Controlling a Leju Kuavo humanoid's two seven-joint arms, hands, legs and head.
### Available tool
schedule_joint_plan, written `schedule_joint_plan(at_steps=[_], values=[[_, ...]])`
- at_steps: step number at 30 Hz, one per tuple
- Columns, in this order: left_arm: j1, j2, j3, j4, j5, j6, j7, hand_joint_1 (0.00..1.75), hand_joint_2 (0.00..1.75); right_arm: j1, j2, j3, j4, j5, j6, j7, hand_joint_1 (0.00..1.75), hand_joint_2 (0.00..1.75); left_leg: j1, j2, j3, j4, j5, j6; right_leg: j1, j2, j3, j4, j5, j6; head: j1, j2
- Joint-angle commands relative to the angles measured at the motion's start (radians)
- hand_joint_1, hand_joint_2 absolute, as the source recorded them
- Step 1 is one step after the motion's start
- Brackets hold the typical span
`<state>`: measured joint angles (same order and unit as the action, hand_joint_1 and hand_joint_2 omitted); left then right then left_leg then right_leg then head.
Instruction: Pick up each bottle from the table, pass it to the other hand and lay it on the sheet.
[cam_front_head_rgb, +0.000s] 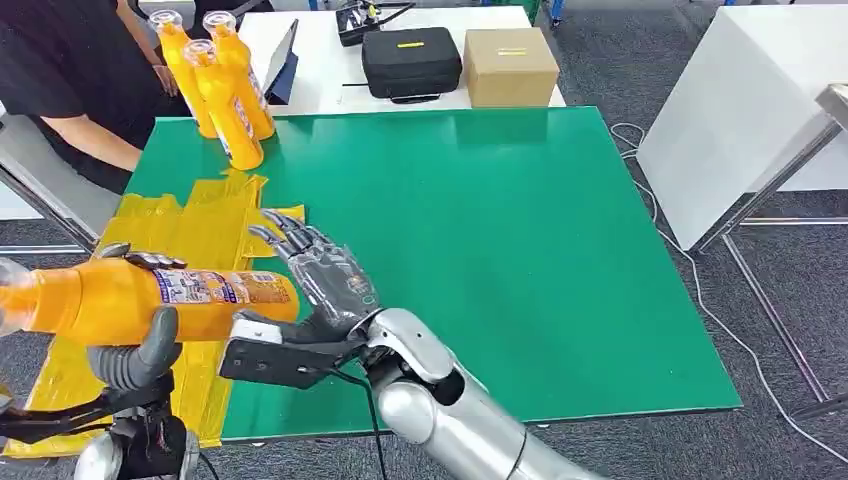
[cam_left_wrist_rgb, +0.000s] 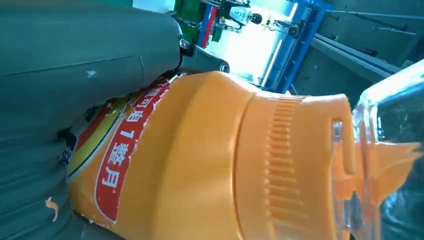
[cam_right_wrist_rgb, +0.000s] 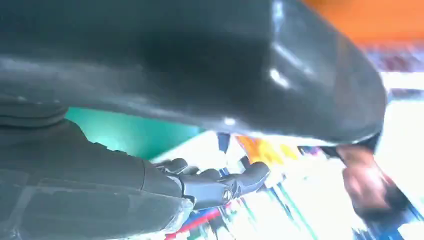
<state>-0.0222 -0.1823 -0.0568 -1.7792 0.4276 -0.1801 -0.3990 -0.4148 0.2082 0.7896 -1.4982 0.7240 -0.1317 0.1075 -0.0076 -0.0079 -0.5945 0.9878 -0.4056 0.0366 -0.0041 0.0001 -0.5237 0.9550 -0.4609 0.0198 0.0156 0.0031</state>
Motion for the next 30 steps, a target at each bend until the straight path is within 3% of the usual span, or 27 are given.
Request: schedule_joint_plan(at_steps=[1,10,12,14,19,21,26,30], values=[[-0.025,0.016,0.012,0.117,-0.016,-0.021,-0.047,1.75,1.75,0.041,-0.165,-0.076,-0.210,-0.003,-0.048,-0.057,0.00,0.00,0.000,-0.002,0.002,-0.001,0.000,-0.001,0.000,-0.002,0.004,-0.002,-0.001,0.000,0.000,0.000],[-0.027,0.025,0.037,0.114,-0.023,-0.011,-0.058,1.75,1.75,-0.009,-0.140,-0.066,-0.120,-0.010,-0.027,-0.056,0.00,0.00,0.001,0.001,0.004,-0.001,-0.001,-0.003,0.001,0.000,0.005,-0.001,-0.001,0.000,0.000,0.000],[-0.042,0.029,0.058,0.125,-0.094,0.050,-0.074,1.75,1.75,-0.021,-0.135,-0.086,-0.108,-0.022,-0.025,-0.059,0.00,0.00,0.001,0.003,0.007,0.000,-0.003,-0.004,0.001,0.001,0.008,-0.002,-0.002,-0.001,0.000,0.000],[-0.092,0.042,0.079,0.192,-0.288,0.215,-0.083,1.75,1.75,-0.029,-0.127,-0.121,-0.091,-0.020,-0.017,-0.055,0.00,0.00,0.000,0.001,0.002,-0.001,-0.001,-0.002,0.000,0.000,0.003,-0.001,-0.001,0.000,0.000,0.000],[-0.238,0.143,0.105,0.473,-0.752,0.589,-0.075,1.75,1.75,0.008,-0.126,-0.199,-0.086,0.002,0.008,-0.065,0.00,0.00,0.001,-0.005,0.005,-0.003,0.001,-0.003,0.001,-0.005,0.007,-0.003,0.000,-0.001,0.000,0.000],[-0.297,0.177,0.126,0.580,-0.749,0.577,-0.052,1.75,1.75,0.006,-0.123,-0.200,-0.076,-0.005,0.033,-0.067,0.00,0.00,0.001,-0.004,0.005,-0.003,0.001,-0.003,0.001,-0.004,0.007,-0.003,0.000,-0.001,0.000,0.000],[-0.411,0.216,0.111,0.873,-1.030,0.711,0.012,1.75,1.75,0.021,-0.137,-0.156,-0.043,-0.023,0.055,-0.094,0.00,0.00,0.001,-0.002,0.007,-0.003,0.000,-0.003,0.001,-0.003,0.008,-0.003,0.000,-0.001,0.000,0.000],[-0.433,0.209,0.117,0.925,-1.028,0.730,-0.016,1.75,1.75,0.016,-0.135,-0.151,-0.042,-0.024,0.055,-0.094,0.00,0.00,0.001,-0.002,0.007,-0.002,0.000,-0.003,0.001,-0.003,0.008,-0.003,-0.001,0.000,0.000,0.000]])
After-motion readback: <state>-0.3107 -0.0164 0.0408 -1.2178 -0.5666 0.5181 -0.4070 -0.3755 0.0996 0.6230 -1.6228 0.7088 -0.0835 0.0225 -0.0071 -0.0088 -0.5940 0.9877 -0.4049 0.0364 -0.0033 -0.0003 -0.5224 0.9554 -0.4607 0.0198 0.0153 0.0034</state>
